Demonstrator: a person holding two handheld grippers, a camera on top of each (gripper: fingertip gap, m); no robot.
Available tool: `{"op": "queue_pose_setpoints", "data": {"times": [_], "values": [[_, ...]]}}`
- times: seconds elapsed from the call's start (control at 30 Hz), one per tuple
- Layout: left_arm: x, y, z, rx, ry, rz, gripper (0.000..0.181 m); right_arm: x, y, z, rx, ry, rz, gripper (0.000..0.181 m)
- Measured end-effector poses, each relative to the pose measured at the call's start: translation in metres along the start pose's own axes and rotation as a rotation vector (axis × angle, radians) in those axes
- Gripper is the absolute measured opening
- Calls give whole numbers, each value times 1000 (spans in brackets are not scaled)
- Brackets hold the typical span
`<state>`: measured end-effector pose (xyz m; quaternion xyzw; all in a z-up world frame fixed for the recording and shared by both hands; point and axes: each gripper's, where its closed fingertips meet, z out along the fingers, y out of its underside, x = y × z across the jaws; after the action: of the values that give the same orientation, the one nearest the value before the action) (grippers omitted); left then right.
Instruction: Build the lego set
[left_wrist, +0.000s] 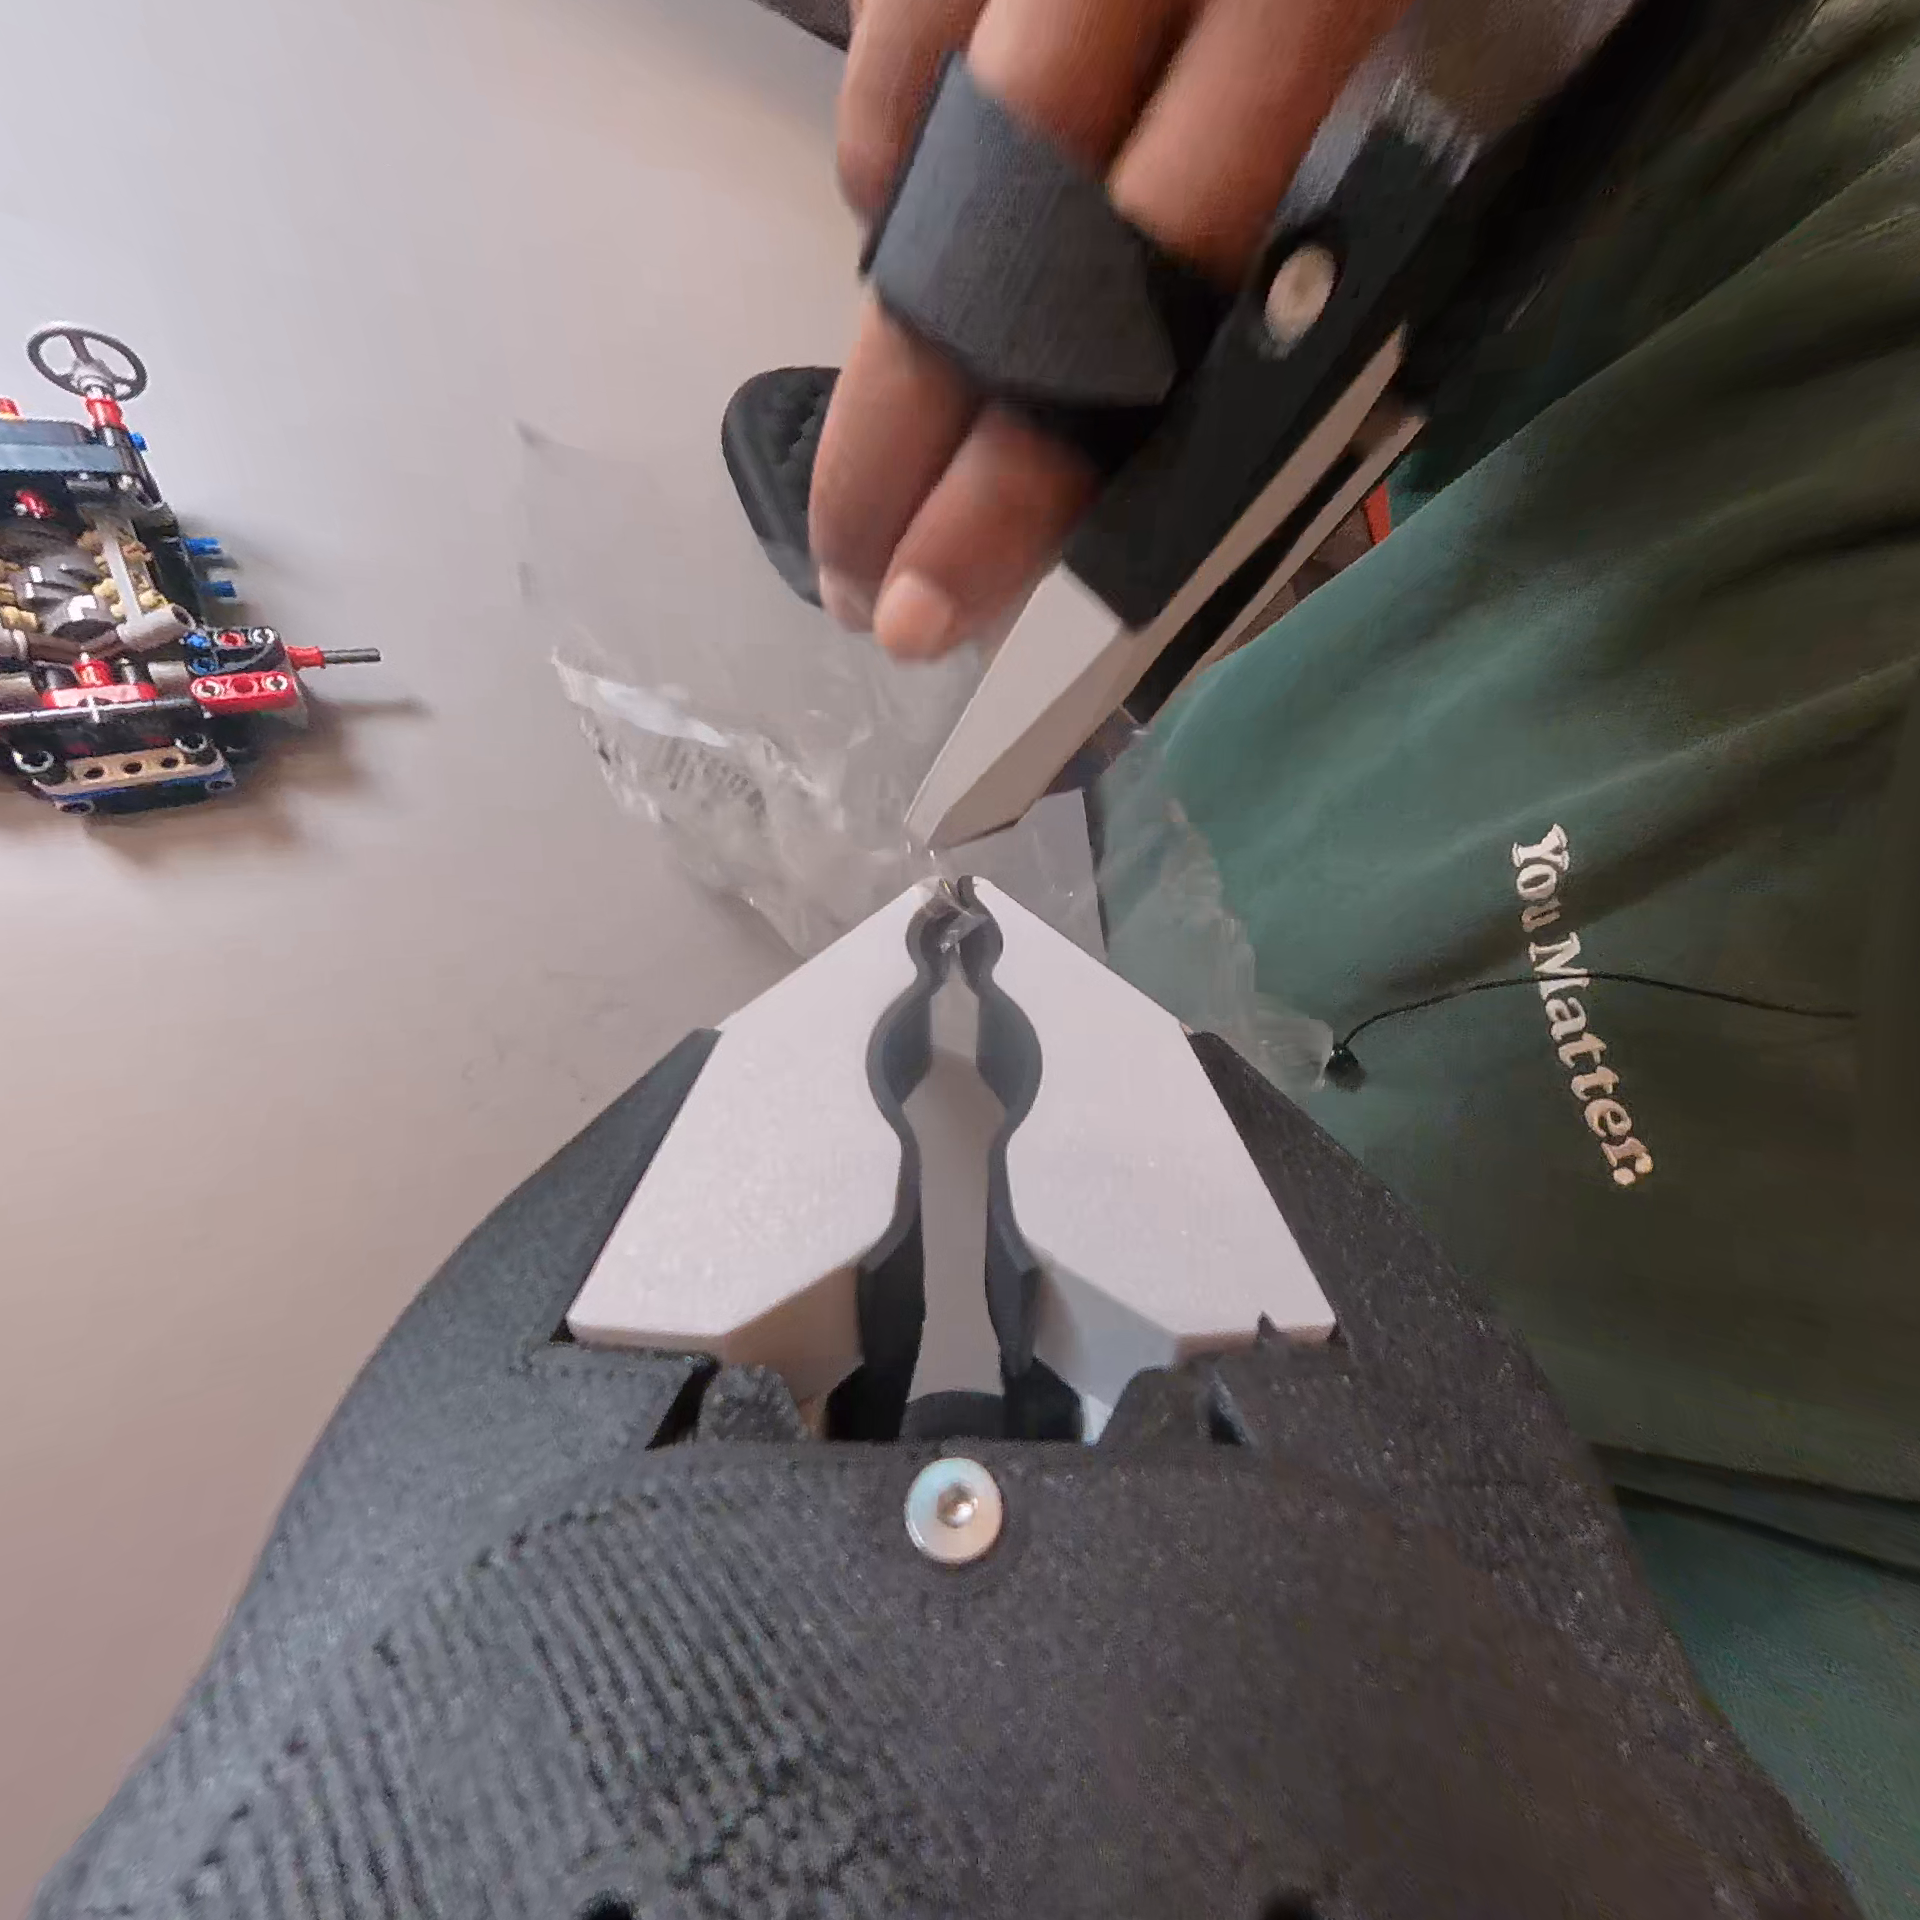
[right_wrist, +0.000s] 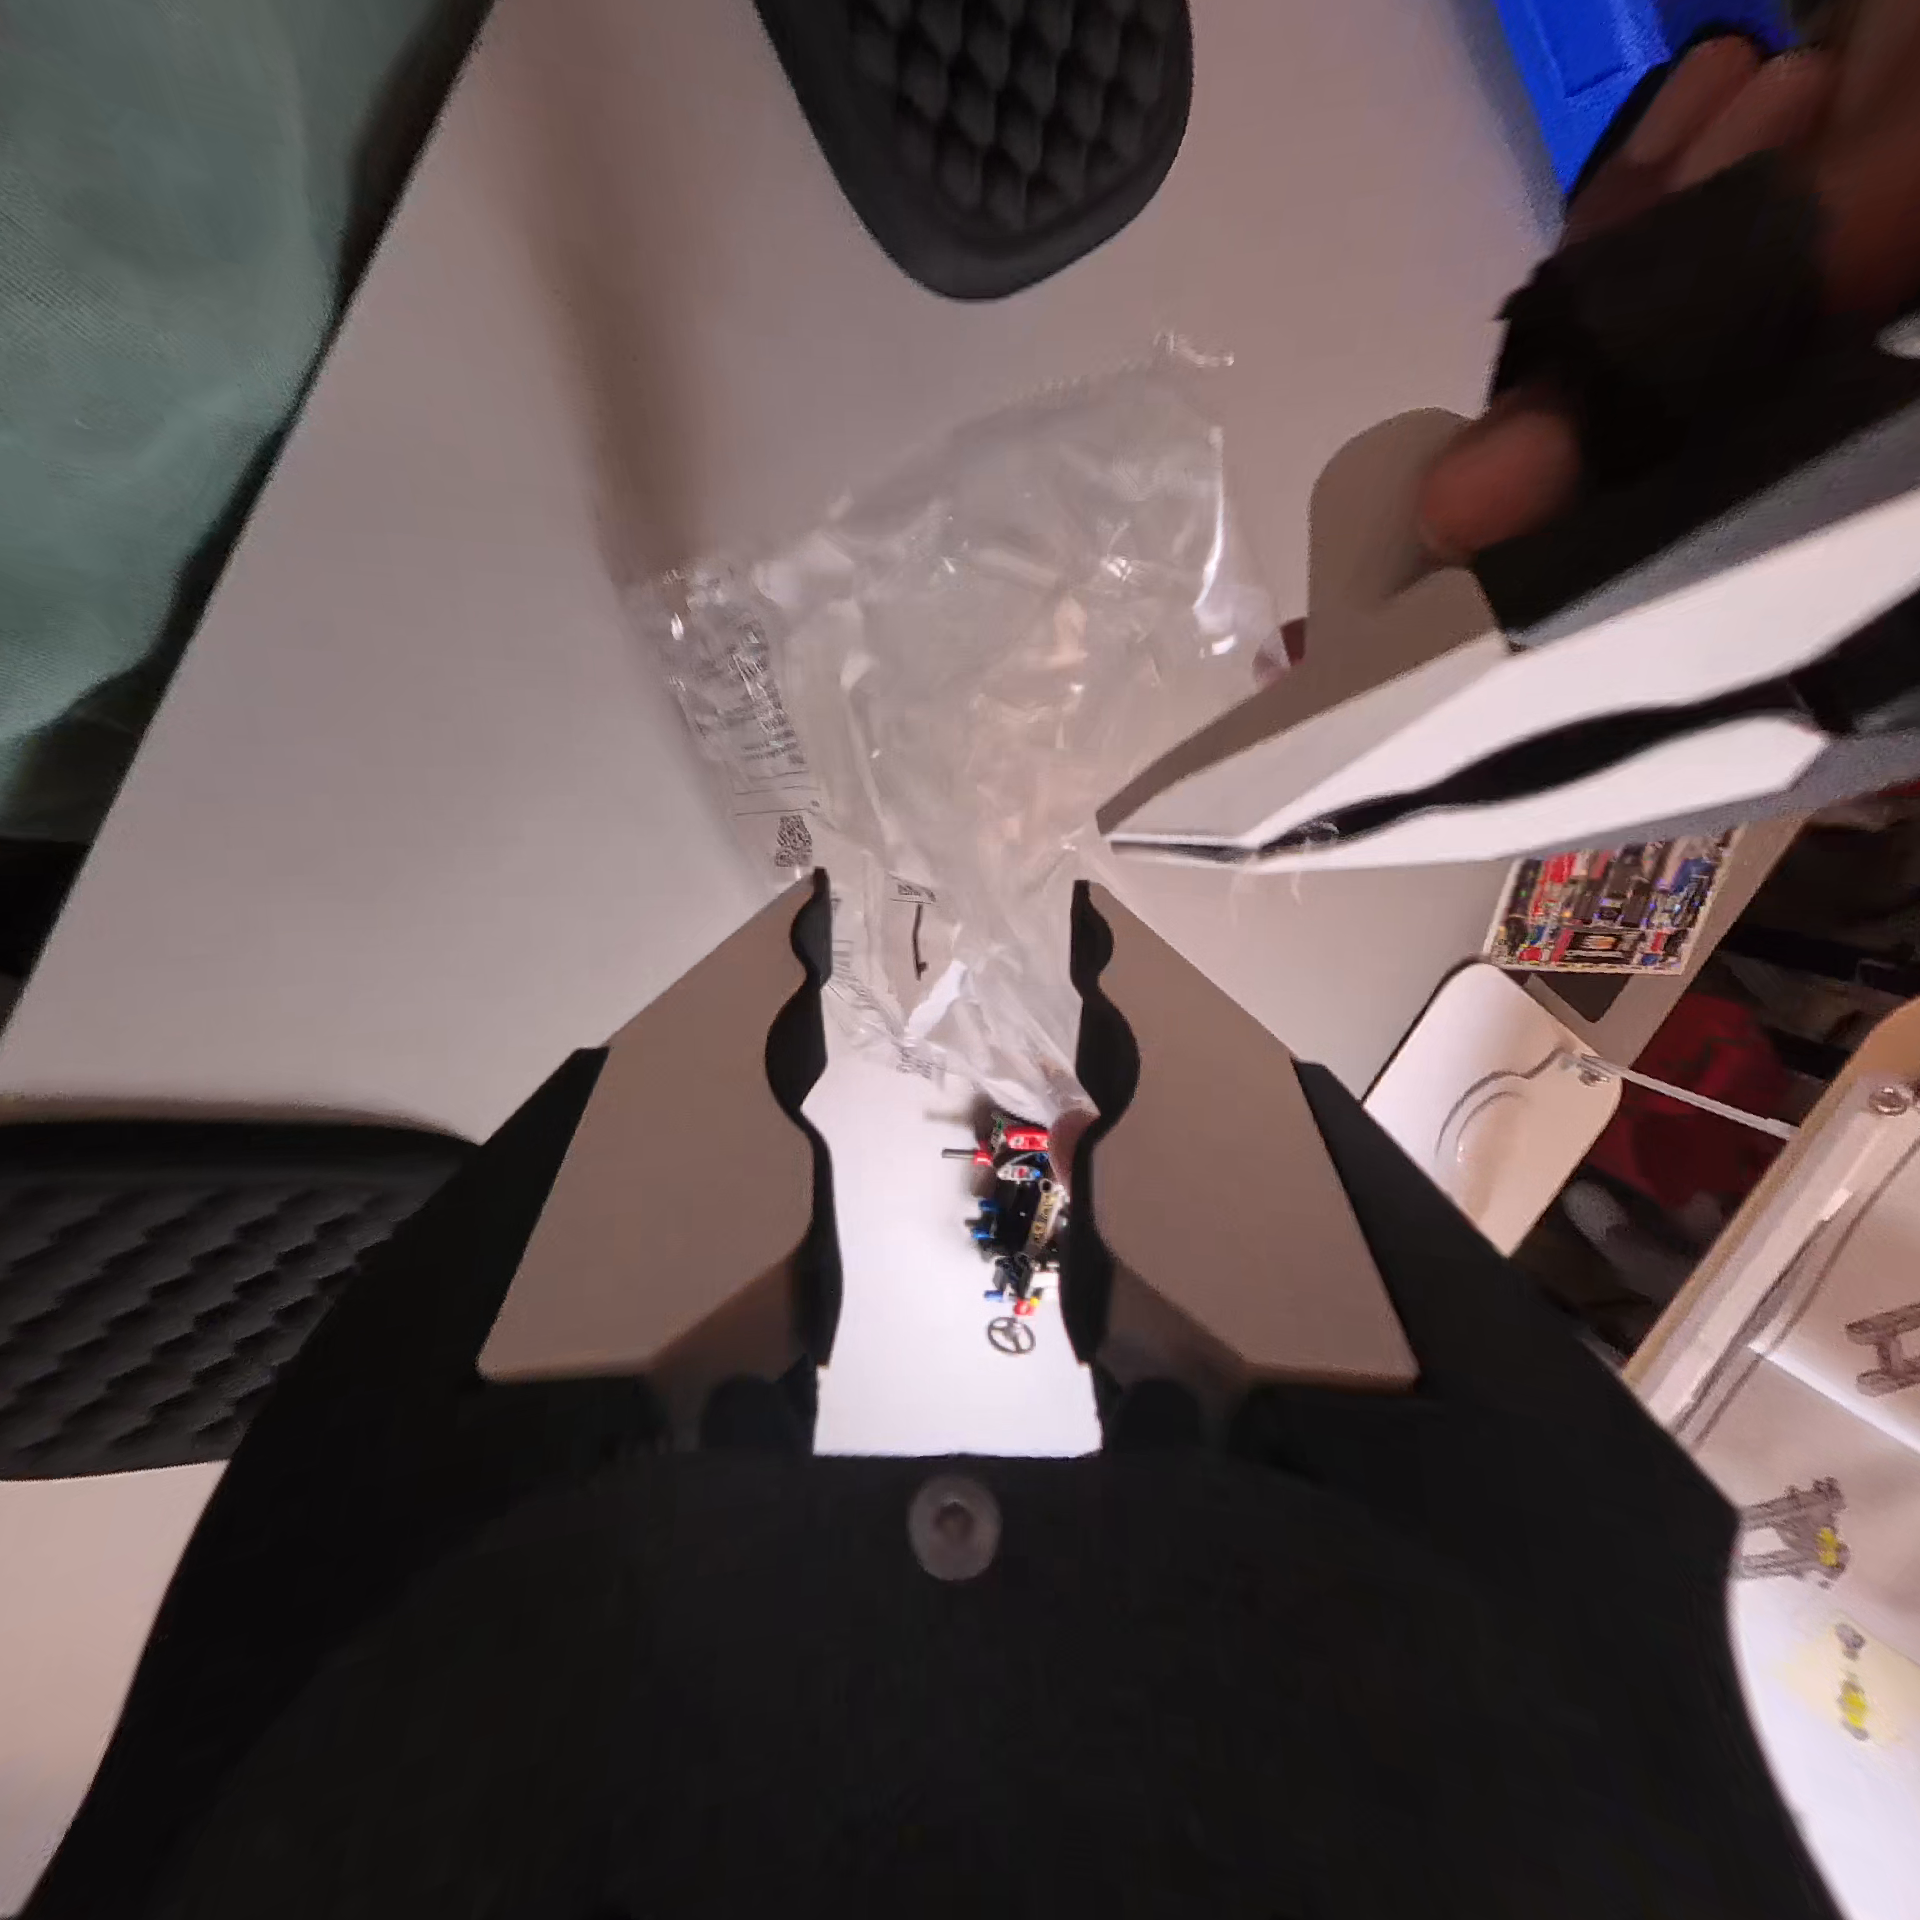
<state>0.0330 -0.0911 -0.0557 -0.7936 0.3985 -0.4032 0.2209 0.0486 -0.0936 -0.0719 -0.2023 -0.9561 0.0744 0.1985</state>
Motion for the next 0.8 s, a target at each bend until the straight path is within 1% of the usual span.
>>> {"op": "queue_pose_setpoints", "data": {"times": [0.07, 0.17, 0.23, 0.3, 0.37, 0.47, 0.5, 0.53, 0.57, 0.67, 0.73, 0.8], "values": [[-1, -4, 1, 16, -5, -6, 0, -1, 5, 10, -43, 7, -30, 40], [-7, -6, 1, 40, -24, -22, 0, -8, 10, 21, -63, -44, -17, 31], [-11, -6, 0, 60, -27, -38, 0, -14, 11, 24, -55, -83, -5, 28], [-12, -6, -1, 87, -13, -48, 0, -9, 8, 19, -21, -60, 13, 28], [-13, -7, -5, 130, -10, -37, 0, 5, 0, 1, 78, -1, 78, 34], [-4, -11, -18, 264, 45, 30, 0, 20, -5, -40, 296, 99, 207, 44], [0, -11, -23, 317, 70, 65, 0, 19, -2, -51, 376, 118, 251, 48], [6, -9, -28, 366, 99, 98, 0, 18, 8, -57, 432, 137, 305, 51], [11, -5, -32, 404, 125, 127, 0, 16, 22, -58, 471, 156, 364, 54], [21, 10, -37, 475, 173, 202, 0, 11, 68, -37, 597, 206, 576, 60], [26, 16, -38, 516, 205, 232, 0, 4, 84, -16, 737, 176, 715, 65], [31, 18, -40, 560, 222, 256, 0, -7, 88, 16, 811, 112, 816, 76]]}}
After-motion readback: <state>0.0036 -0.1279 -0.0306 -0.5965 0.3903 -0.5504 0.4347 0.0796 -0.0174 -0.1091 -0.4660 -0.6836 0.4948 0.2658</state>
